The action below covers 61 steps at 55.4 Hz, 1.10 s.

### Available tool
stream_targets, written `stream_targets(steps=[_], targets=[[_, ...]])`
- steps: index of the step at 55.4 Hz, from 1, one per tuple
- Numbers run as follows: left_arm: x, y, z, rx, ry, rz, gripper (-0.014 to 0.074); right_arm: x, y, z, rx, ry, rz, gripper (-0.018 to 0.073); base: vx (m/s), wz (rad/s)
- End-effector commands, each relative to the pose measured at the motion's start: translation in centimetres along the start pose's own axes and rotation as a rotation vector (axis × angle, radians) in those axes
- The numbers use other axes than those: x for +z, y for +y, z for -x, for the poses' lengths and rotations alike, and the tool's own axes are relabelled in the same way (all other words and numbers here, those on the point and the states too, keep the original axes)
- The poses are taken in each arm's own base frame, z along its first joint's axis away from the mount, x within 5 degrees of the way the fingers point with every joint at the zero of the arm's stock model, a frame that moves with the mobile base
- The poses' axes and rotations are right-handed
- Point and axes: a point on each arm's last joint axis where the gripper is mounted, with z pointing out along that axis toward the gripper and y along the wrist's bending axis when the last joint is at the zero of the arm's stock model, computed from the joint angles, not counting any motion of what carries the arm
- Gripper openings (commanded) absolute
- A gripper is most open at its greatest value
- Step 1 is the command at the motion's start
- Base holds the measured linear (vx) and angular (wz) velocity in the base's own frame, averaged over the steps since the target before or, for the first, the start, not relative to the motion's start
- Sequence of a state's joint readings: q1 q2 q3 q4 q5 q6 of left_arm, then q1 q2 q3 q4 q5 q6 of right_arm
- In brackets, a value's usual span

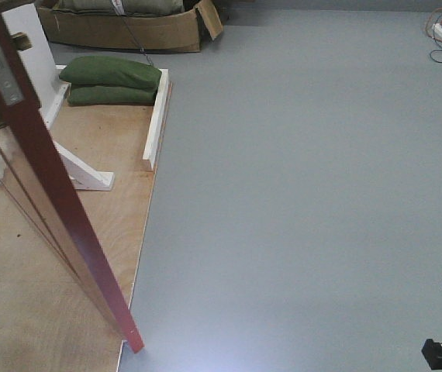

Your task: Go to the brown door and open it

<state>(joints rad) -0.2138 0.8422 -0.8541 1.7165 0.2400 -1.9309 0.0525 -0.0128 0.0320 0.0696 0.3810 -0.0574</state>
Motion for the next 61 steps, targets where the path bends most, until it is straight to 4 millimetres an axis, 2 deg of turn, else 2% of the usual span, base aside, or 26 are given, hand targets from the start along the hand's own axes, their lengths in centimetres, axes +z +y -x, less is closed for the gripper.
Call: stream_targets(steps=[1, 6, 20, 47, 61], targets=[[-0.4, -1.2, 1.1, 0.073, -0.028, -0.098, -0.0006, 0.0, 0.0, 0.6, -0.011, -0.083, -0.005, 0.0000, 0.00, 0.00], [-0.2, -1.4, 0.9, 0.085, -0.008, -0.125, -0.0006, 0.0, 0.0, 0.6, -0.011, -0.083, -0.005, 0.0000, 0.00, 0.00], [0.7, -0.2, 0.4, 0.080, 0.009, -0.055, -0.0006, 0.0, 0.0, 0.6, -0.011, -0.083, -0.005, 0.0000, 0.00, 0.00], [2.6, -0.7, -1.5, 0.135, 0.104, -0.105, -0.0006, 0.0, 0.0, 0.6, -0.011, -0.078, -0.004, 0.0000, 0.00, 0.00], [2.6, -0.9, -1.6, 0.187, 0.108, -0.125, -0.0006, 0.0, 0.0, 0.6, -0.011, -0.079, -0.005, 0.0000, 0.00, 0.00]])
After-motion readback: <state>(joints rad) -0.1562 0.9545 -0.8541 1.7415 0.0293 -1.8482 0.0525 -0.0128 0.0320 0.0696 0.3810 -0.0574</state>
